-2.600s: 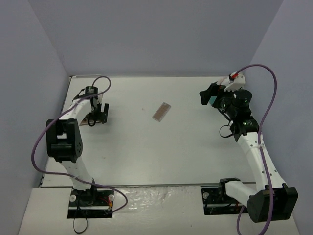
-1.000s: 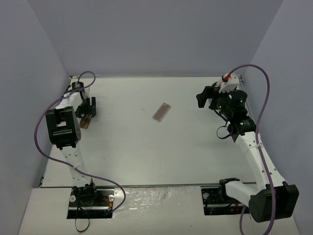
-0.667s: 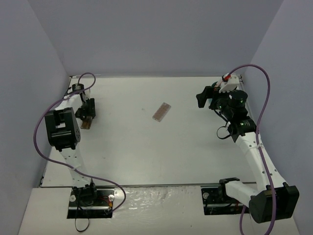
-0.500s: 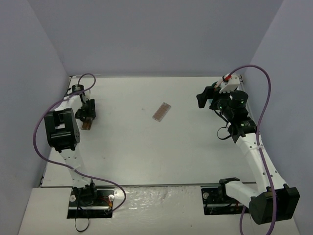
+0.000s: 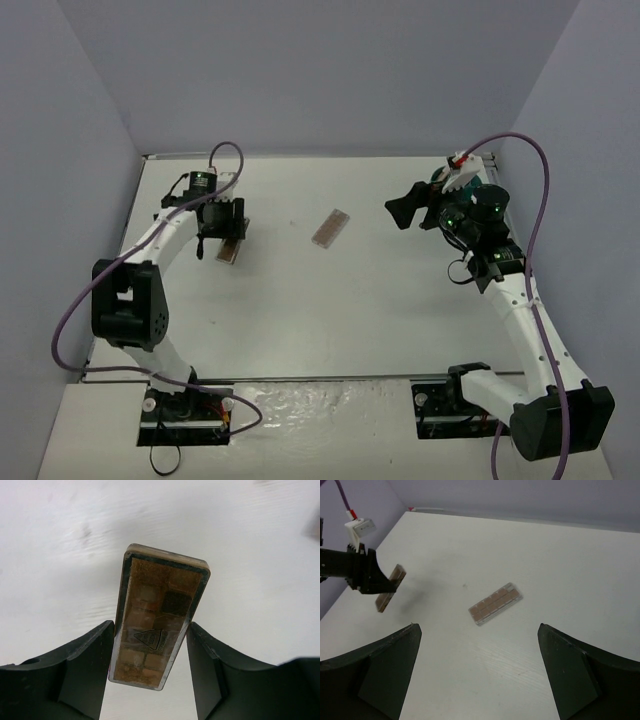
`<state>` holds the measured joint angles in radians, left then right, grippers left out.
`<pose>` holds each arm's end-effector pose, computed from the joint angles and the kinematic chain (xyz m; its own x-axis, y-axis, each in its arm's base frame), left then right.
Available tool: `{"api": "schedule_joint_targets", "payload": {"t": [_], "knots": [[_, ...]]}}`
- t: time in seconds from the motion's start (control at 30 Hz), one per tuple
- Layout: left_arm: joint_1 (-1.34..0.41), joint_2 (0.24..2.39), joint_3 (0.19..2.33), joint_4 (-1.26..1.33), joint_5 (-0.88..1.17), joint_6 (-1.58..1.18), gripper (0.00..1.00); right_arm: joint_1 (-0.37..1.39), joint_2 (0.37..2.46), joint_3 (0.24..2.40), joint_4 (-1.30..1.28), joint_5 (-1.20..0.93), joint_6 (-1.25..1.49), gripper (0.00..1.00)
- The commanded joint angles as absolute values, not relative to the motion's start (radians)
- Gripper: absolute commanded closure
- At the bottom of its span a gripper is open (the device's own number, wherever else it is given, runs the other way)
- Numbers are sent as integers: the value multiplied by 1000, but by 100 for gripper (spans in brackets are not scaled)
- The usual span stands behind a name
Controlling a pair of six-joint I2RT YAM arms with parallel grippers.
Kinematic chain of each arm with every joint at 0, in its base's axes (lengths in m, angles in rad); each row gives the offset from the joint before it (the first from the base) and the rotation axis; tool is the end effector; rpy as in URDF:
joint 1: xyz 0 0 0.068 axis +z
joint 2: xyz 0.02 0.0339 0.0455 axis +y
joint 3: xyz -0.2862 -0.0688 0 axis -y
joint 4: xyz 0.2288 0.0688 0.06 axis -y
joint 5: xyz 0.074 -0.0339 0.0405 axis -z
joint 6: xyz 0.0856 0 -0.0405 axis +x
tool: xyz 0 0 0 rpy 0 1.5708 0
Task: Organize the makeup
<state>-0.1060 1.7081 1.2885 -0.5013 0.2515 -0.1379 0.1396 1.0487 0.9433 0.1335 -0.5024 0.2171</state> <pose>0.3831 -0.0622 0.2337 -0.8188 -0.0468 -0.5721 0.1410 0.9498 -0.2794 0.2518 0.0770 0.4014 -0.1018 0.1763 -0.9791 -0.5906 0.7813 0.2021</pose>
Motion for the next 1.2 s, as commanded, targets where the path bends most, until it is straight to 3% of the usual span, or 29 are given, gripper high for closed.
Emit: {"api": "schedule_joint_targets", "payload": {"t": [0.0,0.2,0.4,0.8,0.9,1.17], "knots": [[-250,1478,1267,-313,309,-191,94,188,1077,1024,200,-692,325,0],[-441,1367,1210,-143,331,-186,94,325,1136,1065,238,-679,438,0],[-568,1310,1193,-35,331,-159,94,460,1195,1100,294,-535,532,7],[-662,1278,1192,33,319,-128,93,546,1273,1117,293,-380,526,20],[-667,1274,1186,38,319,-125,93,547,1275,1113,290,-348,518,26],[-667,1287,1187,51,315,-124,93,561,1289,1108,291,-351,517,57]]}}
